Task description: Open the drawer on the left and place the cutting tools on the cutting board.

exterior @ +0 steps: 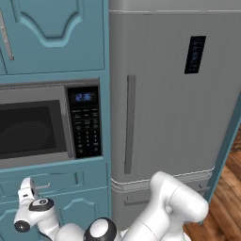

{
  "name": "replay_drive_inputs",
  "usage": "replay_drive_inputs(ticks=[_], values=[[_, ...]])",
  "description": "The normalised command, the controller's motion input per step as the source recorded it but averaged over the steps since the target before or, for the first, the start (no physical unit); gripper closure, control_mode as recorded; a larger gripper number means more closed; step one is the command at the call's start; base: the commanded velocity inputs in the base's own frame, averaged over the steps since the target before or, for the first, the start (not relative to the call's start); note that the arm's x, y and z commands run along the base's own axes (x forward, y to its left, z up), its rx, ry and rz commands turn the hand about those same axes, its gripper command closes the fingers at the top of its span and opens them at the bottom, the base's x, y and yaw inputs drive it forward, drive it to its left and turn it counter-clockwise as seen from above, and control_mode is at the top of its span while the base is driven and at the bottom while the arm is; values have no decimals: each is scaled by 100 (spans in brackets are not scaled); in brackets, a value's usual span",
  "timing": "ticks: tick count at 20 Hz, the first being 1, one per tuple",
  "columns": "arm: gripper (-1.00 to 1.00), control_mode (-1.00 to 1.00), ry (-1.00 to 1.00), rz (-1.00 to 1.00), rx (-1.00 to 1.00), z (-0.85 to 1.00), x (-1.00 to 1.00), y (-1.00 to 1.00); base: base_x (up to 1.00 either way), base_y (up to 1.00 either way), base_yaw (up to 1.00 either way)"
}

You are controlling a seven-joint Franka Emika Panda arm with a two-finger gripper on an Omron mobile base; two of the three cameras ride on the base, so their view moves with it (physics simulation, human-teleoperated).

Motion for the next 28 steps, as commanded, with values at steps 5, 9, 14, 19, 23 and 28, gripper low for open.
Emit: replay_drive_inputs(ticks=[5, 9, 14, 19, 23, 28], values=[[-100, -100, -7, 0, -2, -15, 0, 1, 0, 0, 0], [-100, -100, -3, 0, -1, -2, 12, 0, 0, 0, 0], [-100, -100, 0, 0, 0, 0, 15, 0, 0, 0, 0], [-100, -100, 0, 0, 0, 0, 4, 0, 0, 0, 0], [-100, -100, 0, 0, 0, 0, 0, 0, 0, 0, 0], [100, -100, 0, 0, 0, 0, 0, 0, 0, 0, 0]])
